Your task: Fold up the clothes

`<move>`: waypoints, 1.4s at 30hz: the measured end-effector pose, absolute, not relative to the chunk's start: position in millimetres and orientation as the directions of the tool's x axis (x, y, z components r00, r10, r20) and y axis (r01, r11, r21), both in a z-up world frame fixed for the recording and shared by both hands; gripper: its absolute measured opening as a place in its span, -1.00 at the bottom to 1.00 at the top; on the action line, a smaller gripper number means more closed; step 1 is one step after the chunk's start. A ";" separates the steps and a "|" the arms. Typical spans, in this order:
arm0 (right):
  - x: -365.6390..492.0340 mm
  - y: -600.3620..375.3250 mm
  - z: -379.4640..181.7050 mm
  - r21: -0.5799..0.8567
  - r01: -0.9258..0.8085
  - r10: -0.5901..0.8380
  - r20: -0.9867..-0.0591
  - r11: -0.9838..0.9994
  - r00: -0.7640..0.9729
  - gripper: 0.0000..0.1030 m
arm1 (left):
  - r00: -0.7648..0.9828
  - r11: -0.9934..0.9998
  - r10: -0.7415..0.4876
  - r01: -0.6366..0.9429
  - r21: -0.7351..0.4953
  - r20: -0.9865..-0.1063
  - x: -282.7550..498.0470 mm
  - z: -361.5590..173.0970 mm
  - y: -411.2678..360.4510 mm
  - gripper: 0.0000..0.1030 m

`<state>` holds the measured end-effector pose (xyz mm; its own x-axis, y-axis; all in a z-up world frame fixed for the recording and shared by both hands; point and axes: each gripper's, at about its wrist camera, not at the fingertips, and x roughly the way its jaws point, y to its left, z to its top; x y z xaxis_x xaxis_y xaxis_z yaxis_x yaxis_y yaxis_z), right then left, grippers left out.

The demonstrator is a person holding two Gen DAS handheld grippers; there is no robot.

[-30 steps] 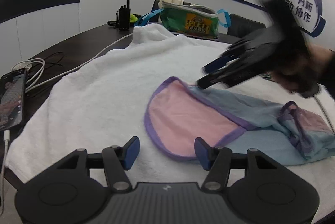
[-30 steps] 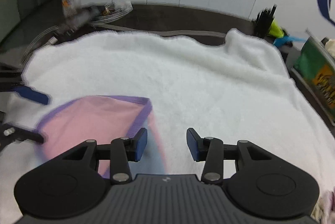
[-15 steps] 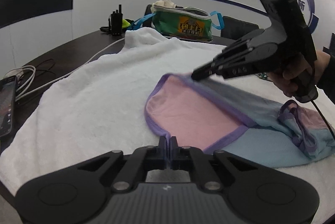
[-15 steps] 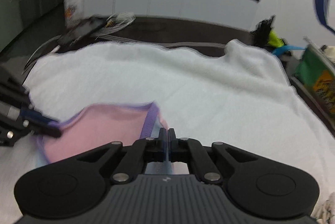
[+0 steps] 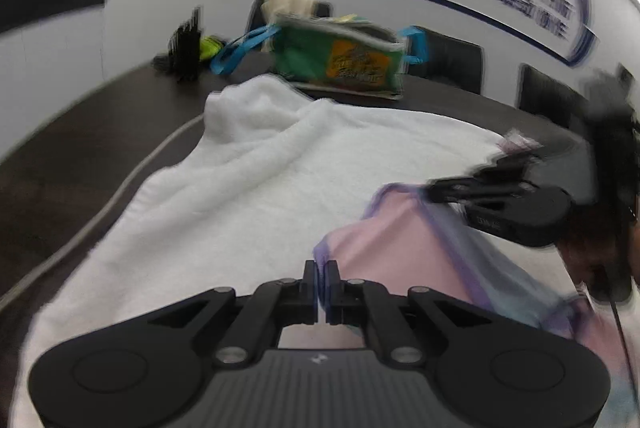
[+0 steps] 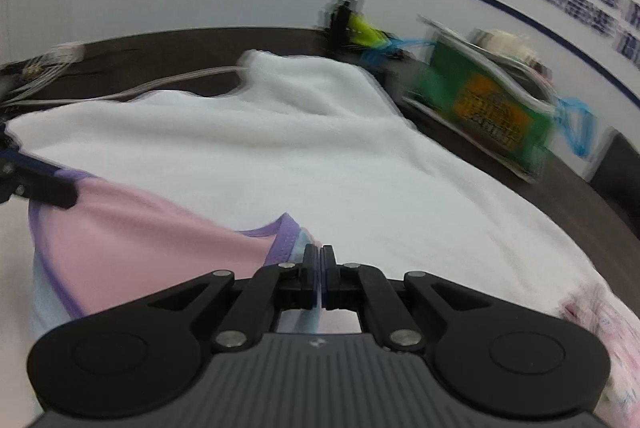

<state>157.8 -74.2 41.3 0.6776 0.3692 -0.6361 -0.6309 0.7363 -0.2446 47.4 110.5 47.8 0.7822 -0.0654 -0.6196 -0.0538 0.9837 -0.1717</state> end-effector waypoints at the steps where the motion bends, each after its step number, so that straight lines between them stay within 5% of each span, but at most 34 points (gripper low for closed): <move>1: 162.4 -76.0 40.2 -0.253 -0.591 0.332 -0.632 0.766 0.701 -0.98 | 0.783 0.974 -0.042 -0.107 -0.202 -0.620 51.3 44.6 113.7 -0.37; 3: 166.3 -79.0 37.4 -0.292 -0.534 0.261 -0.629 0.794 0.732 -0.95 | 0.794 0.951 -0.059 -0.140 -0.276 -0.605 43.3 42.9 117.4 -0.12; 6: 150.7 -93.7 51.0 -0.300 -0.549 0.287 -0.607 0.780 0.741 -0.88 | 0.808 0.933 -0.144 -0.081 -0.351 -0.571 11.0 47.4 110.5 -0.05; 8: 130.2 -115.9 72.9 -0.285 -0.549 0.328 -0.561 0.786 0.760 -0.72 | 0.811 0.921 -0.220 -0.011 -0.389 -0.542 -17.3 50.7 98.9 0.08; 10: 111.1 -145.5 91.0 -0.239 -0.574 0.379 -0.547 0.784 0.746 -0.32 | 0.806 0.903 -0.307 0.079 -0.422 -0.506 -48.0 53.5 83.2 0.34; 16: 39.9 -244.3 85.5 -0.124 -0.815 0.628 -0.575 0.567 0.524 -0.01 | 0.643 0.791 -0.610 0.452 -0.413 -0.464 -107.4 40.4 -8.9 0.41; 22: 22.1 -306.4 41.6 0.036 -0.791 0.634 -0.621 0.611 0.461 -0.01 | 0.721 0.879 -0.454 0.458 -0.131 -0.524 -113.4 25.7 -85.4 0.41; 24: 18.5 -323.7 32.4 0.116 -0.793 0.689 -0.580 0.599 0.435 -0.02 | 0.737 0.897 -0.402 0.435 -0.074 -0.543 -109.2 18.8 -96.8 0.24; 26: 20.0 -325.1 19.9 0.155 -0.781 0.692 -0.588 0.605 0.419 -0.07 | 0.716 0.895 -0.401 0.440 -0.076 -0.571 -103.0 12.7 -97.6 -0.30; 29: 14.4 -321.2 10.5 0.196 -0.773 0.706 -0.583 0.603 0.402 -0.58 | 0.700 0.882 -0.426 0.463 -0.091 -0.572 -101.6 15.6 -84.0 -0.90; 33: 0.3 -309.3 14.9 0.182 -0.756 0.693 -0.572 0.628 0.438 -0.85 | 0.682 0.859 -0.468 0.502 -0.106 -0.563 -105.7 27.9 -61.6 -1.00; 42: -72.1 -289.4 27.2 0.209 -0.614 0.617 -0.525 0.761 0.586 -0.89 | 0.622 0.796 -0.588 0.558 -0.234 -0.517 -140.4 45.2 33.9 -1.00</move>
